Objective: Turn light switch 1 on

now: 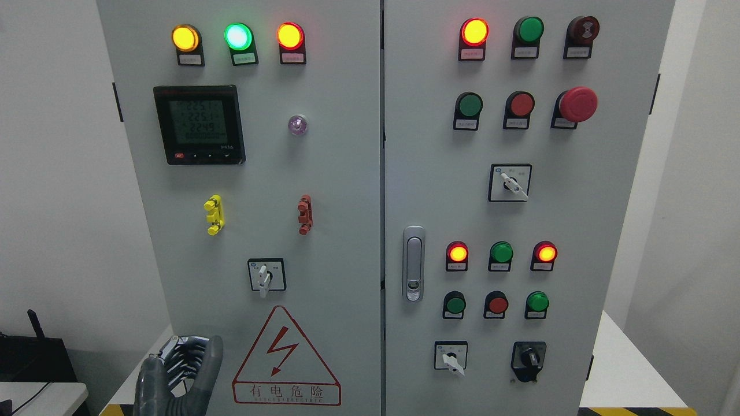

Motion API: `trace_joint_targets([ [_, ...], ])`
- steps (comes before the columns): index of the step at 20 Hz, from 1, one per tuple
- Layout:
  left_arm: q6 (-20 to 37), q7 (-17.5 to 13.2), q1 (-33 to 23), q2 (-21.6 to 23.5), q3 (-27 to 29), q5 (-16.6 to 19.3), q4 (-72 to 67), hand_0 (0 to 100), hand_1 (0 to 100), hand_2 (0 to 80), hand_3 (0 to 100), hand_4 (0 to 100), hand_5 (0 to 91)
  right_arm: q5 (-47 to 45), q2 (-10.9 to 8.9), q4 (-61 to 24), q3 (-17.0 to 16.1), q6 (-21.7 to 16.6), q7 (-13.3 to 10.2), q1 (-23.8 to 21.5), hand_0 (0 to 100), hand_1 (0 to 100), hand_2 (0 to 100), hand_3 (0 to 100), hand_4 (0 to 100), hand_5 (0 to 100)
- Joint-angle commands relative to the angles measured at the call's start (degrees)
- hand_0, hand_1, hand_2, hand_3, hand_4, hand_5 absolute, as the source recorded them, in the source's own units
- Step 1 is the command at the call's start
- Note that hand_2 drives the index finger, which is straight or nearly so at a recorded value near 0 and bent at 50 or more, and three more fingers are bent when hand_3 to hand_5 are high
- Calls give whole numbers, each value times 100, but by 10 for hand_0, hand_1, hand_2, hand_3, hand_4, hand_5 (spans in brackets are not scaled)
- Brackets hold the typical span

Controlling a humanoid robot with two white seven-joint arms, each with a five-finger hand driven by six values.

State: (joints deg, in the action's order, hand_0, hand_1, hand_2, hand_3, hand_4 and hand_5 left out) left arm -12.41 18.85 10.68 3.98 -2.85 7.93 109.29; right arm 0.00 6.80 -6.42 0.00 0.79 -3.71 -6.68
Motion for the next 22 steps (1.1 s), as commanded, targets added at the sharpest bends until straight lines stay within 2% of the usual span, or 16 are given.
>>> trace_joint_targets([
  [1,-95,234,145,-416,-550,288,-74,156,421,541,776,810,727,-141,5,0,97,0,2,0,120,389,0,0,0,0],
  [6,-341,348,374,-583,-532,367,-162,147,440,537,770,807,716,-141,5,0,97,0,2,0,120,389,0,0,0,0],
  [12,-508,734,479,-776,-550,376,-268,141,452,536,769,805,713,-141,-3,0,97,0,2,0,120,389,0,0,0,0],
  [22,-702,814,716,-820,-541,376,-540,135,471,527,773,806,711,-141,-3,0,97,0,2,0,120,389,0,0,0,0],
])
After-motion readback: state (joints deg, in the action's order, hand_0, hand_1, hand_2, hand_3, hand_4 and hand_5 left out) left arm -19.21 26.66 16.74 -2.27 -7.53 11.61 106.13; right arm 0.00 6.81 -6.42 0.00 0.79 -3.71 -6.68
